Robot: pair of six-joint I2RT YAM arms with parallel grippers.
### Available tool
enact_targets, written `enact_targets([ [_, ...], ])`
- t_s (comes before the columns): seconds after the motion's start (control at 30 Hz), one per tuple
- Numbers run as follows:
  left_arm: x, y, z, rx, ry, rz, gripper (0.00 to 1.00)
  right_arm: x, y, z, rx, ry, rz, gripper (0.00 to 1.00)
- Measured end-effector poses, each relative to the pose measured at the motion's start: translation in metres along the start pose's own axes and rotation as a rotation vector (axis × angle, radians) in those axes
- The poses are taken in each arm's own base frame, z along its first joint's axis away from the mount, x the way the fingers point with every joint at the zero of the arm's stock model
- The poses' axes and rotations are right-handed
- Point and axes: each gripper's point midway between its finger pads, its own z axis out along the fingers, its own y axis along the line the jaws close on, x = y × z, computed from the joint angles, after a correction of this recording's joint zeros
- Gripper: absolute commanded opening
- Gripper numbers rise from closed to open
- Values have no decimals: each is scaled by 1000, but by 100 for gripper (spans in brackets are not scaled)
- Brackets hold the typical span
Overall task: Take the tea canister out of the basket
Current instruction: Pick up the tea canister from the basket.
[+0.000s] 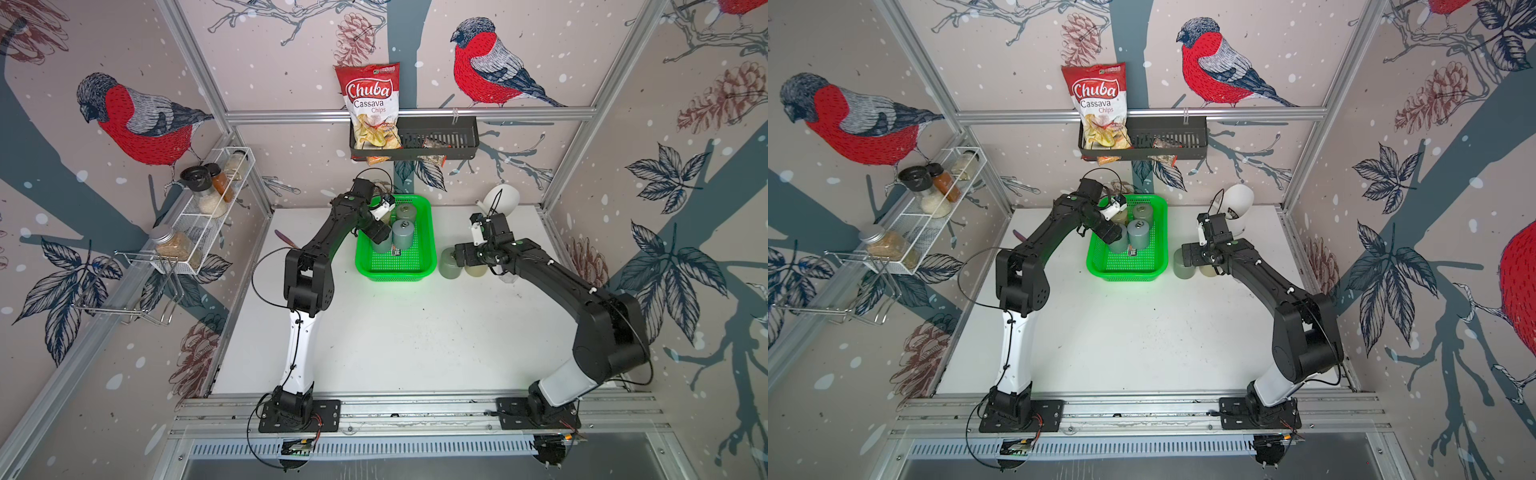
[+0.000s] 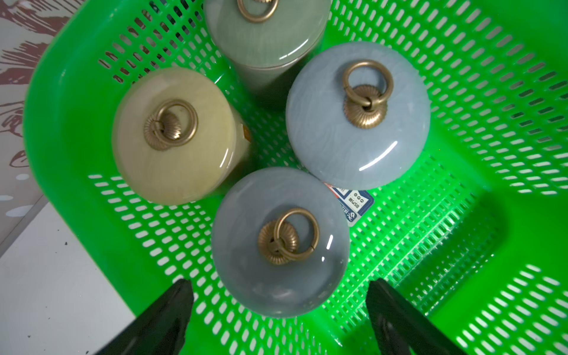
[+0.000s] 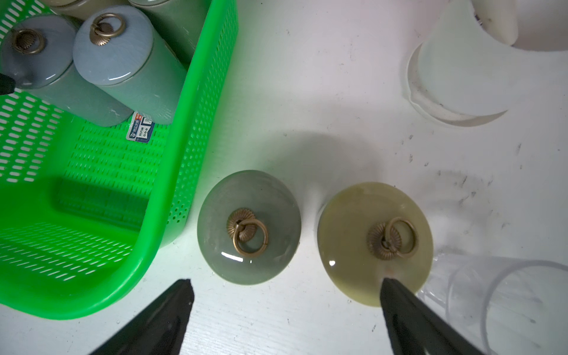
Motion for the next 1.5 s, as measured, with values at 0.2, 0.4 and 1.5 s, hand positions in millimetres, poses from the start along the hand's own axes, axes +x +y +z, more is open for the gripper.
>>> enact_targets([
  [0.2, 1, 0, 9, 8, 3, -3, 92, -1, 1, 4, -5, -3, -1, 100],
  [0.4, -1, 3, 17, 6, -3, -4, 92, 1, 1, 7, -5, 5, -2, 100],
  [1.5, -5, 8, 47, 23, -9, -31, 69, -3, 14, 20, -20, 22, -24, 100],
])
